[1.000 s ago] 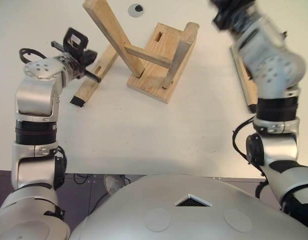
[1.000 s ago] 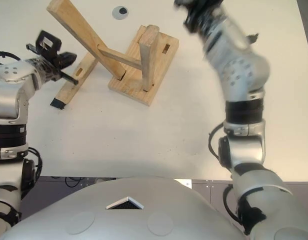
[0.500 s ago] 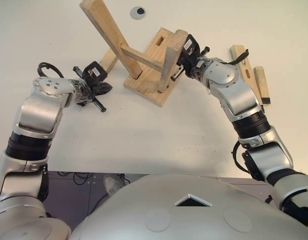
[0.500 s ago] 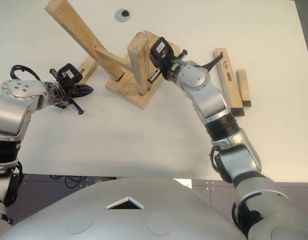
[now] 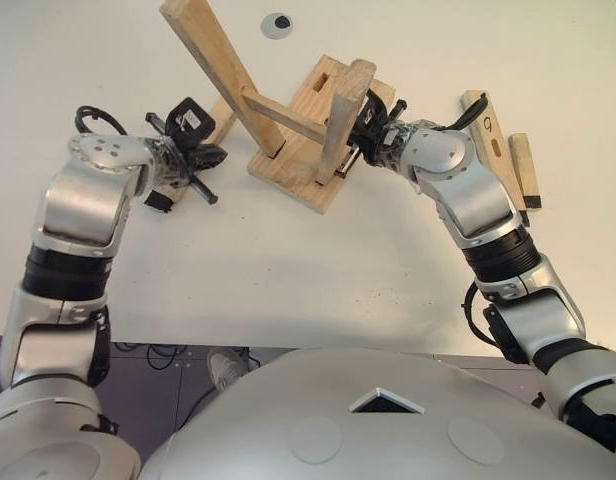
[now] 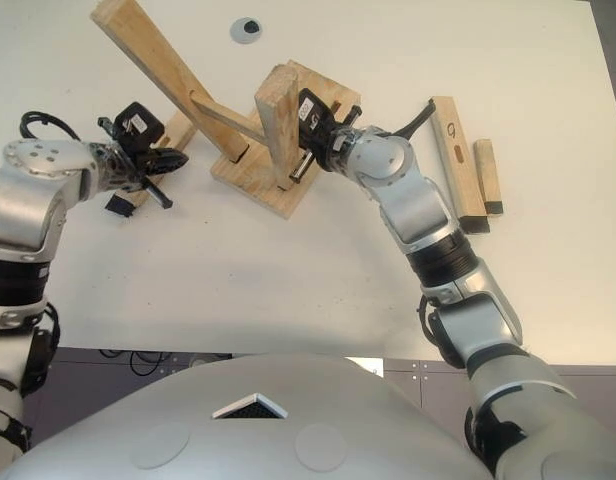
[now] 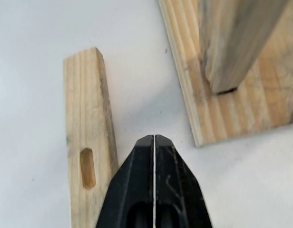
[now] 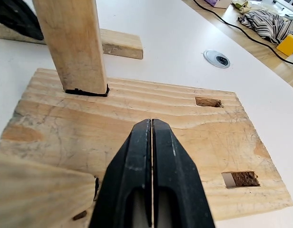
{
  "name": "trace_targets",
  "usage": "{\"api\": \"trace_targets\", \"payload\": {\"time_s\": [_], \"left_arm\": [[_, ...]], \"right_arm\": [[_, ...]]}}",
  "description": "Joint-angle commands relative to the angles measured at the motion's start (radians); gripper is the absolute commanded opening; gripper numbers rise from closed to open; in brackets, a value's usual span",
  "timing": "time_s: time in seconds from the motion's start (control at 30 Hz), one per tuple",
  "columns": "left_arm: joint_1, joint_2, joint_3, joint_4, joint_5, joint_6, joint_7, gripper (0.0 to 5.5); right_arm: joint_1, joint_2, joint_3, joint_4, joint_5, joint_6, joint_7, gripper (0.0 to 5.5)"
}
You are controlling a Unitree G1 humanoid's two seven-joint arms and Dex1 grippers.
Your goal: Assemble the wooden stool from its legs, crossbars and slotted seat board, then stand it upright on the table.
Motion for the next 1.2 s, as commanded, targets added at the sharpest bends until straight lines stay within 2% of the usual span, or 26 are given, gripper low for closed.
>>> {"api": "trace_targets", "payload": {"time_s": [0.03,0.23,0.5,0.67,0.77,0.87,0.9,1.0,1.07,1.2], "left_arm": [[-0.069,-0.092,0.001,0.058,0.024,0.045,0.089,0.00],[-0.217,-0.192,0.013,0.321,0.075,-0.047,0.187,0.00],[-0.342,-0.280,0.060,0.553,0.065,-0.213,0.180,0.00],[-0.457,-0.307,0.051,0.757,0.105,-0.362,0.170,0.00],[-0.409,-0.252,0.071,0.643,0.093,-0.331,0.125,0.00],[-0.272,-0.159,0.116,0.377,0.012,-0.221,0.018,0.00],[-0.214,-0.105,0.115,0.280,-0.002,-0.182,-0.022,0.00],[-0.027,0.089,0.079,-0.014,-0.052,-0.110,-0.194,0.00],[0.070,0.189,0.081,-0.126,-0.072,-0.104,-0.270,0.00],[0.235,0.290,0.101,-0.259,-0.130,-0.104,-0.358,0.00]], "right_arm": [[-0.023,0.017,0.047,-0.050,-0.038,0.086,0.029,0.01],[-0.058,0.048,0.102,-0.130,-0.040,0.195,0.087,0.01],[-0.079,0.102,0.120,-0.186,-0.010,0.248,0.145,0.01],[-0.103,0.072,0.099,-0.132,-0.020,0.210,0.160,0.01],[-0.135,0.010,-0.005,-0.046,-0.014,0.178,0.165,0.01],[-0.165,-0.025,-0.124,0.088,0.013,0.142,0.170,0.01],[-0.184,-0.031,-0.144,0.192,-0.009,0.074,0.144,0.01],[-0.256,-0.029,-0.135,0.527,-0.105,-0.168,0.074,0.01],[-0.320,-0.003,-0.151,0.734,-0.123,-0.272,0.061,0.01],[-0.414,0.032,-0.146,1.034,-0.156,-0.397,0.127,0.01]]}}
